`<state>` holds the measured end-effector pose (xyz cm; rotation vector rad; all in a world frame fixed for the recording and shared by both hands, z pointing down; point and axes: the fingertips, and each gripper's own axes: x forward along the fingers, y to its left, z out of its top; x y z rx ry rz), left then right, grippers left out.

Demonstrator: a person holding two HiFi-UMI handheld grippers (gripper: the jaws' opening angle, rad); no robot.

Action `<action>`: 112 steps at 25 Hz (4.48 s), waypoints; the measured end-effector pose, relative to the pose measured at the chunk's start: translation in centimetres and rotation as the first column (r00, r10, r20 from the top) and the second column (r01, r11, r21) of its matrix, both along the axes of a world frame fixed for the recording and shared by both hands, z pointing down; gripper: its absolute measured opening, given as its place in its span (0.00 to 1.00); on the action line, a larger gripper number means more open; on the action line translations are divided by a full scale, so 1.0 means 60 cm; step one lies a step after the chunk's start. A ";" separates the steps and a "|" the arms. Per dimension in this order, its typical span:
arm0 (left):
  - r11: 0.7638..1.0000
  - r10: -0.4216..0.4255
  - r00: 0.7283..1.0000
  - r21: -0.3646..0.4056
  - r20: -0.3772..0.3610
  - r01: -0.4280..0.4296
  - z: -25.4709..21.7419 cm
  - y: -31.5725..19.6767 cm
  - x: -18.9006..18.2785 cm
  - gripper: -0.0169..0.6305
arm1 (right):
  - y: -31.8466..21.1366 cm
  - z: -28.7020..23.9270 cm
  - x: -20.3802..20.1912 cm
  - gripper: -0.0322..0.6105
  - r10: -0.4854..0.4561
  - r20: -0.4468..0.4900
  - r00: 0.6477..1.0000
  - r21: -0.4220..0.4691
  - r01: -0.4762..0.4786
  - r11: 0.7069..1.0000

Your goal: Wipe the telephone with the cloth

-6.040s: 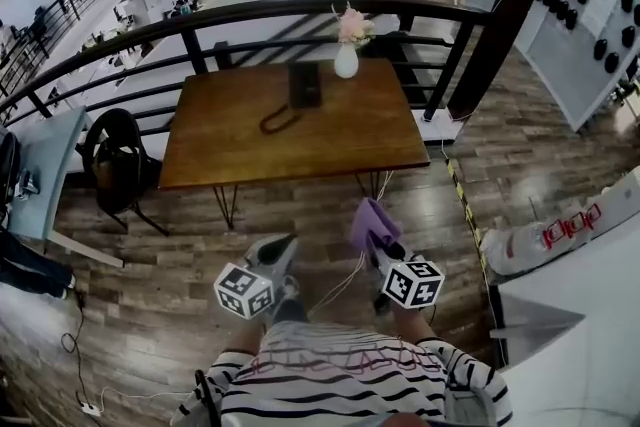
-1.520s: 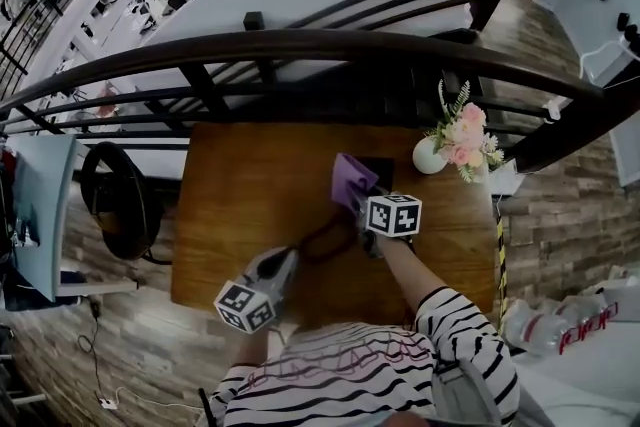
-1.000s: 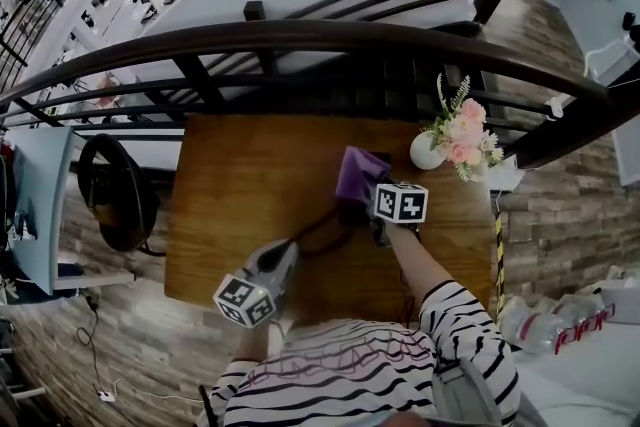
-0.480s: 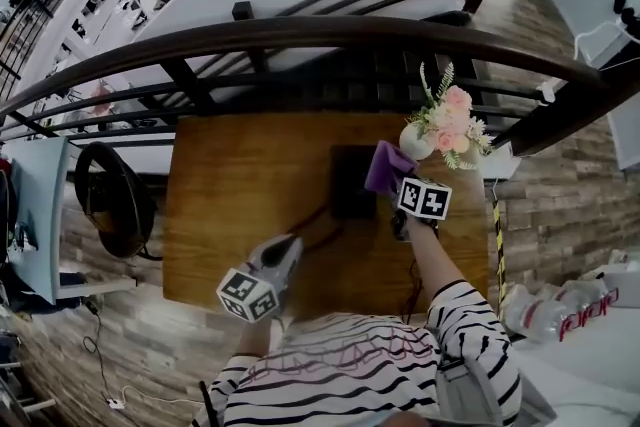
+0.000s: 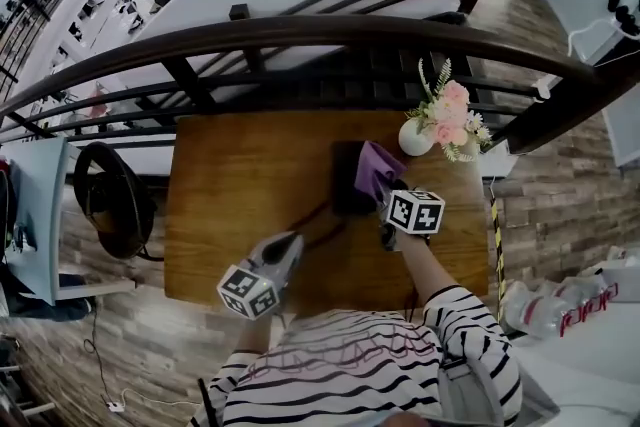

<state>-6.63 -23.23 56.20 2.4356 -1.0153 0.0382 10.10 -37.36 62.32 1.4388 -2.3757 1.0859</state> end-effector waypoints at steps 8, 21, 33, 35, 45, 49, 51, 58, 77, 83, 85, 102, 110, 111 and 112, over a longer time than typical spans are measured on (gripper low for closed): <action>0.998 -0.054 0.998 -0.012 0.011 0.054 0.000 0.023 -0.039 0.03 | 0.033 0.028 -0.156 0.11 -0.195 0.042 0.980 -0.033 0.197 0.980; 0.999 -0.034 0.999 -0.024 0.002 0.034 0.012 0.015 -0.011 0.03 | 0.005 0.113 -0.025 0.11 -0.067 -0.081 0.994 -0.141 0.055 0.989; 0.998 0.056 0.998 -0.013 -0.009 -0.056 0.007 0.006 0.045 0.03 | 0.017 0.099 0.093 0.11 0.067 -0.138 0.988 -0.129 -0.085 0.988; 0.998 0.057 0.998 -0.013 -0.009 -0.057 0.006 0.009 0.044 0.03 | 0.023 0.089 0.083 0.11 0.066 -0.109 0.992 -0.115 -0.078 0.990; 1.000 0.002 1.000 -0.013 -0.002 -0.002 0.003 0.030 0.005 0.03 | 0.087 0.031 -0.112 0.11 -0.170 0.038 0.985 -0.033 0.171 0.985; 0.999 -0.029 1.000 -0.021 -0.002 0.029 0.004 0.035 -0.004 0.03 | 0.094 0.069 -0.160 0.11 -0.233 0.025 0.972 -0.081 0.234 0.969; 0.999 -0.037 0.999 -0.024 0.000 0.037 0.005 0.036 -0.008 0.03 | 0.092 0.094 -0.164 0.11 -0.239 -0.001 0.971 -0.112 0.237 0.965; 0.999 -0.024 1.000 -0.031 -0.002 0.024 0.013 0.035 -0.014 0.03 | 0.087 0.145 -0.096 0.11 -0.170 -0.099 0.980 -0.170 0.152 0.974; 0.994 0.109 0.994 -0.006 -0.004 -0.109 -0.005 0.021 0.058 0.03 | 0.112 0.127 0.064 0.11 0.047 -0.112 0.993 -0.161 -0.064 0.985; 0.989 0.146 0.989 0.019 -0.006 -0.146 -0.018 0.018 0.061 0.03 | 0.146 0.059 0.059 0.11 0.090 -0.040 0.995 -0.080 -0.092 0.992; 0.986 0.165 0.986 0.026 -0.009 -0.165 -0.021 0.019 0.063 0.03 | 0.159 0.035 0.063 0.11 0.117 -0.027 0.993 -0.049 -0.118 0.992; 0.937 0.342 0.940 0.083 -0.009 -0.340 -0.049 0.090 0.038 0.03 | 0.352 -0.068 0.040 0.11 0.329 0.078 0.941 0.053 -0.333 0.941; 0.920 0.384 0.923 0.083 -0.010 -0.382 -0.047 0.118 0.008 0.03 | 0.411 -0.090 0.023 0.11 0.414 0.098 0.905 0.077 -0.422 0.903; 0.918 0.389 0.921 0.084 -0.011 -0.387 -0.045 0.120 0.006 0.03 | 0.418 -0.091 0.020 0.11 0.421 0.096 0.902 0.078 -0.428 0.900; 0.917 0.393 0.920 0.084 -0.013 -0.390 -0.043 0.122 0.005 0.03 | 0.424 -0.090 0.018 0.11 0.425 0.095 0.900 0.078 -0.433 0.898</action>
